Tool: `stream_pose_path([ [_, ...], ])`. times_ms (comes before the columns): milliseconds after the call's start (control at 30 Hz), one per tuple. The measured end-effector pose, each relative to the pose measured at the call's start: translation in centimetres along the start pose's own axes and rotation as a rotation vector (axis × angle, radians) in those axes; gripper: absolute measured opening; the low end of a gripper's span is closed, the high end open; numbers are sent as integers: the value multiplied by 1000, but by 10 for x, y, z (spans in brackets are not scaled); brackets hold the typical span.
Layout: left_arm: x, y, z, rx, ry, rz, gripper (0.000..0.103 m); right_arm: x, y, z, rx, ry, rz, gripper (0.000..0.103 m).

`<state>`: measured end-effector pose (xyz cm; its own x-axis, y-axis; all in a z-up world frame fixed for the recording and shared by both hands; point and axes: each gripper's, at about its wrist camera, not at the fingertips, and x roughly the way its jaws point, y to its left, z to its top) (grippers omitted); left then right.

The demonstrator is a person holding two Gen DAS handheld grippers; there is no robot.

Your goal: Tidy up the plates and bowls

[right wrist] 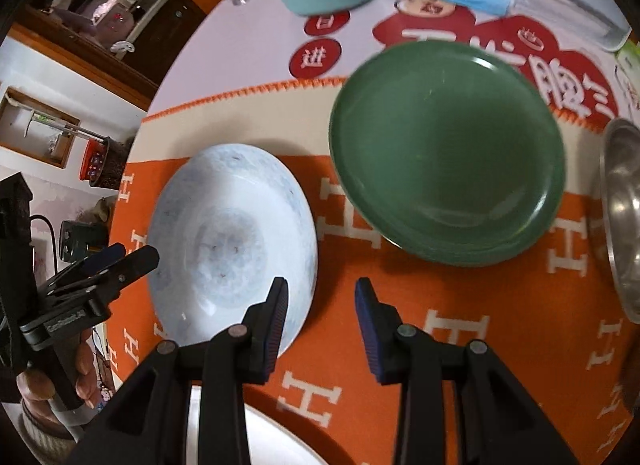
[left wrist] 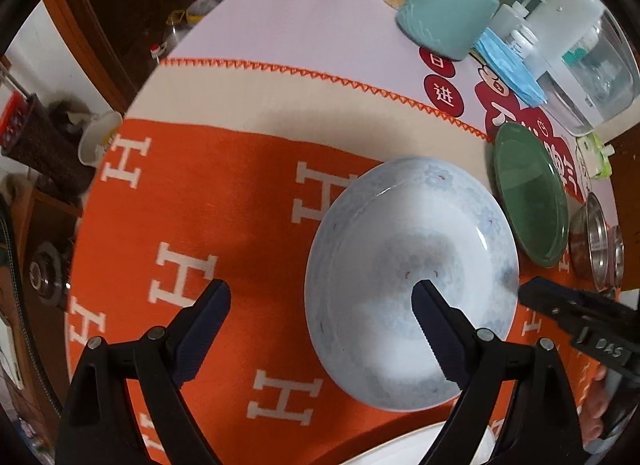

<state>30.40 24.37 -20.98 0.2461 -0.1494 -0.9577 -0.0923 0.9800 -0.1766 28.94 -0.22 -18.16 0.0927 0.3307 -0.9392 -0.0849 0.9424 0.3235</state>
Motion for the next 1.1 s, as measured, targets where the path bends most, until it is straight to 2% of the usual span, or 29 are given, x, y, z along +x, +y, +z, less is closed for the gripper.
stream_pose_path([
  [33, 3, 1, 1, -8, 9, -6, 87, 5, 0, 0, 3, 5, -2, 35],
  [100, 9, 5, 2, -22, 30, -16, 77, 11, -1, 1, 7, 13, 3, 34],
  [233, 19, 3, 5, -2, 56, -26, 62, 20, -3, 3, 14, 24, 13, 20],
  [333, 25, 2, 7, 16, 72, -28, 39, 22, -3, 4, 21, 29, 31, 15],
  [367, 27, 1, 9, 21, 80, -29, 24, 22, -3, 5, 18, 30, 34, 13],
  [400, 30, 1, 10, 30, 89, -26, 14, 22, -1, 5, 15, 30, 37, 12],
  [533, 30, -2, 13, 55, 90, -25, 13, 23, 4, 7, -10, 32, 32, 6],
  [767, 30, 4, 12, 57, 117, -59, 10, 22, 2, 9, -10, 34, 39, 6],
  [1100, 23, 2, -1, 73, 136, -33, 10, 21, 3, 2, 1, 84, 32, 6],
])
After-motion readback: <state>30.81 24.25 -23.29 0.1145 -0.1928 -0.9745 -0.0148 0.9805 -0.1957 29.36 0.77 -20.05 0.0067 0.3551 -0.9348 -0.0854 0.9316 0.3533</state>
